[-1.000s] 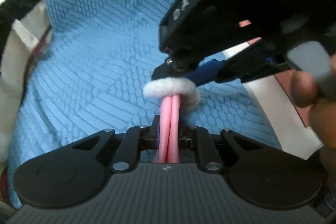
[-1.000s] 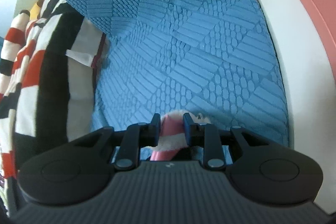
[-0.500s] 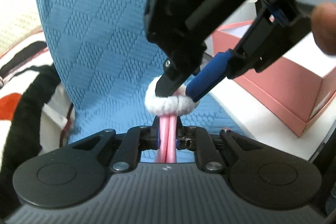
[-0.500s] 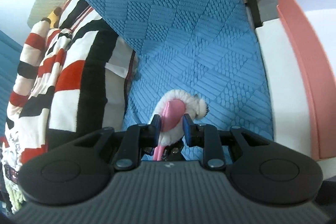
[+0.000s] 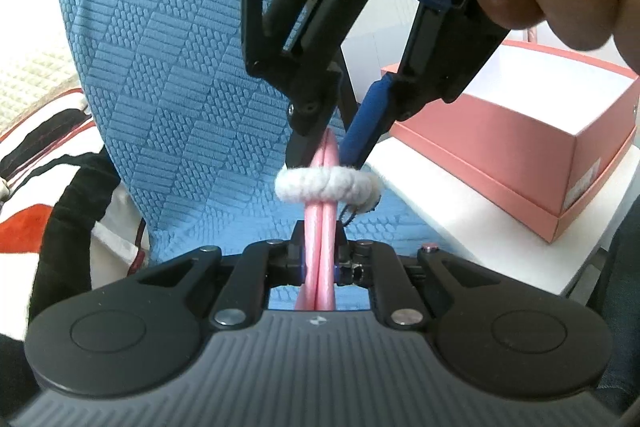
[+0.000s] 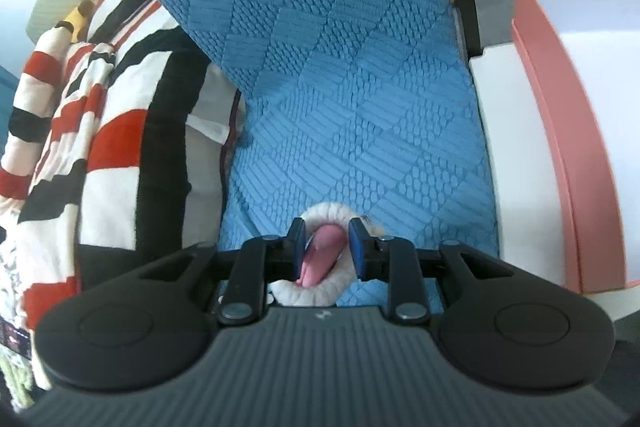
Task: Fold shopping bag
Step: 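Push the hair tie along the pink strip toward the left gripper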
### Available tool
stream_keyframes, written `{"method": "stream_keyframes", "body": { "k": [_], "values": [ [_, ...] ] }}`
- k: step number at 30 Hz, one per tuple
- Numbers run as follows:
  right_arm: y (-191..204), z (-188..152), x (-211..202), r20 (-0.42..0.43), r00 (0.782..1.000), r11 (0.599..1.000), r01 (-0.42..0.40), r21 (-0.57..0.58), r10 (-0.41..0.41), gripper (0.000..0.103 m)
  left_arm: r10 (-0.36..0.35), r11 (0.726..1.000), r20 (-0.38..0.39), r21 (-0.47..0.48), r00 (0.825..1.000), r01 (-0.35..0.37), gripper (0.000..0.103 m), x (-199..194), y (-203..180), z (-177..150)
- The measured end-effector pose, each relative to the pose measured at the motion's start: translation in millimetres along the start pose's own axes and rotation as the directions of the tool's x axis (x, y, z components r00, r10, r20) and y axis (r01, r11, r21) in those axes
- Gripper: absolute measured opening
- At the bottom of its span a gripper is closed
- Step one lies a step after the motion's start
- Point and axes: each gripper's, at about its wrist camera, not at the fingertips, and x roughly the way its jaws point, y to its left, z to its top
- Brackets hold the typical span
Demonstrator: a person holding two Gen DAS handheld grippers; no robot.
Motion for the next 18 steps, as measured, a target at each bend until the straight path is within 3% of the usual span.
{"method": "stream_keyframes", "body": {
  "k": [10,18],
  "values": [
    [9,-10,17,-0.08,0.997,1.0,-0.024,0.004,0.024,0.027,0.09,0.991,-0.025,0.099,0.996,-0.087,0.013,-9,-3,-22],
    [7,-10,25,-0.095,0.995,1.0,-0.015,0.021,0.016,0.026,0.081,0.988,-0.029,0.132,0.996,-0.076,0.011,-14,-3,-29]
  ]
}}
